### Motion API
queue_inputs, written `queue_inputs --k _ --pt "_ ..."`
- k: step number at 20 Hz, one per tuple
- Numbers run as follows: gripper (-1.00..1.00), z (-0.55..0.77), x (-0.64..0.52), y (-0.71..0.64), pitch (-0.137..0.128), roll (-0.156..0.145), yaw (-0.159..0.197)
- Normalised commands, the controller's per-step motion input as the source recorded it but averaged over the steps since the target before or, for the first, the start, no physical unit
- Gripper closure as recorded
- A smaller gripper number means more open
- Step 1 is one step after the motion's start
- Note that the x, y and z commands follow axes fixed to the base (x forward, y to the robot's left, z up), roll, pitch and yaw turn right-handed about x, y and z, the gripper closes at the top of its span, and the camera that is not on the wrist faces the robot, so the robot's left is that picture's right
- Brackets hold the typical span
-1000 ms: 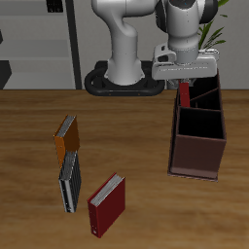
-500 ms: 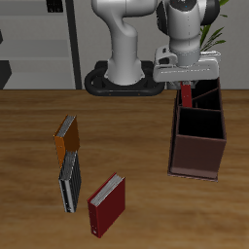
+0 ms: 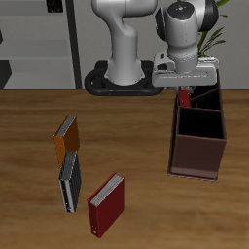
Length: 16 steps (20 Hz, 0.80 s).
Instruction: Place the right red book into the left desk caddy's front compartment
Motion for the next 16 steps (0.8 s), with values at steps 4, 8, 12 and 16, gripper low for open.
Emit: queue_inputs --k 4,8,12,16 --pt "1.00 -0.09 -0.02 0.04 0.004 0.016 -0.006" --pt "1.00 -0.19 -0.04 0.07 0.015 0.022 -0.011" --pt "1.00 -0.08 -0.09 0.06 -0.007 0.029 -0.013" --pt "1.00 -0.06 -0.03 0.03 -0.012 0.019 -0.004"
